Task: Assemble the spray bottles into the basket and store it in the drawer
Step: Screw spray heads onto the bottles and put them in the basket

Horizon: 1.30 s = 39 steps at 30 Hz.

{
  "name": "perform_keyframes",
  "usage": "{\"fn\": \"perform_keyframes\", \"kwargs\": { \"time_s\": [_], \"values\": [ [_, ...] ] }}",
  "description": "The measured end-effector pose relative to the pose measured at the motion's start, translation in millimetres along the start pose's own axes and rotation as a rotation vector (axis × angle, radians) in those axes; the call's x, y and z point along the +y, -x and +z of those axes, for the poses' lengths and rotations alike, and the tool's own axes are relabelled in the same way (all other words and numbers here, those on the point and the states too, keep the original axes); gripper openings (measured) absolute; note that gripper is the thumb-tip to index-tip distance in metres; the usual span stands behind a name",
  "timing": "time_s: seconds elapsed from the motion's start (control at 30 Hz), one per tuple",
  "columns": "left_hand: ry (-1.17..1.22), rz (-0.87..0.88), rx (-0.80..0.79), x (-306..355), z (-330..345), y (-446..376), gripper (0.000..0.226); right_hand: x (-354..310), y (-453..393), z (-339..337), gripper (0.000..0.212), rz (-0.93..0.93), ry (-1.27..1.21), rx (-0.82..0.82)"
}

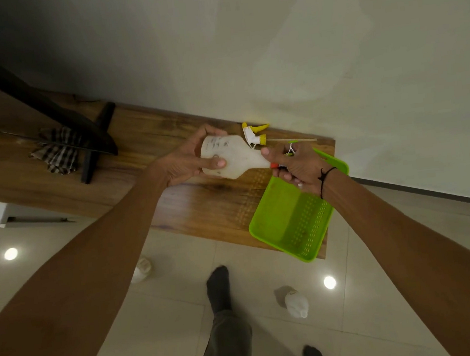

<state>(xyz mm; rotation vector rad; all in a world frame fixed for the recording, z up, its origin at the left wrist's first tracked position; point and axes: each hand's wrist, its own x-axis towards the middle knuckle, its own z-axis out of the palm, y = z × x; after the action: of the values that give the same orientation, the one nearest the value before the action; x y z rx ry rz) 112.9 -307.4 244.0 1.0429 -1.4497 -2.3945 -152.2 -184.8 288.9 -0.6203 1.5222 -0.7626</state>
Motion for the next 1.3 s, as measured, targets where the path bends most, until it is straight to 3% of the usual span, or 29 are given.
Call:
{"fn": "perform_keyframes", "kwargs": {
  "time_s": [0.1,0.17,0.23,0.33,0.5,0.6,0.7,0.8,0.87,0.9,1.0,1.17,1.3],
  "values": [
    [-0.656,-0.091,-0.091,7,12,-7,0.092,4,4,1,0.038,-0.101,0.239,-0.025],
    [-0.897,-0.079,-0.128,7,26,-14,0.097,5,6,3,0.052,-0.133,0.320,-0.014],
    [-0.872,0.025,-0.031,3,38,-15,0.096,3,9,2,0.063,-0.147,0.329,0.034],
    [-0.825,0.165,0.116,-8,50,-12,0.094,-5,13,-5,0.054,-0.161,0.352,0.072],
    [-0.842,0.209,0.224,-11,82,-14,0.097,-18,34,-23,0.062,-0.175,0.427,0.091],
    [-0.977,0.170,0.313,-6,108,-23,0.105,-28,52,-39,0.044,-0.241,0.511,0.168],
    [-1.122,0.093,0.368,-2,137,-30,0.112,-37,68,-56,0.048,-0.277,0.664,0.194],
    [-1.105,0.111,0.397,-1,163,-34,0.111,-40,78,-74,0.054,-0.293,0.895,0.182],
    [-1.068,0.112,0.437,-3,181,-39,0.110,-39,80,-84,0.036,-0.284,0.959,0.176],
    [-1.054,0.106,0.458,-4,189,-42,0.108,-37,81,-87,0.031,-0.275,0.965,0.181],
    [-0.993,0.087,0.507,-15,208,-53,0.102,-30,75,-88,0.048,-0.246,1.043,0.204],
    [-0.876,0.063,0.583,-32,223,-68,0.091,-13,52,-78,0.034,-0.216,1.103,0.217],
    [-0.994,0.033,0.587,-34,224,-82,0.074,-7,33,-73,0.030,-0.188,1.141,0.229]
  ]
}}
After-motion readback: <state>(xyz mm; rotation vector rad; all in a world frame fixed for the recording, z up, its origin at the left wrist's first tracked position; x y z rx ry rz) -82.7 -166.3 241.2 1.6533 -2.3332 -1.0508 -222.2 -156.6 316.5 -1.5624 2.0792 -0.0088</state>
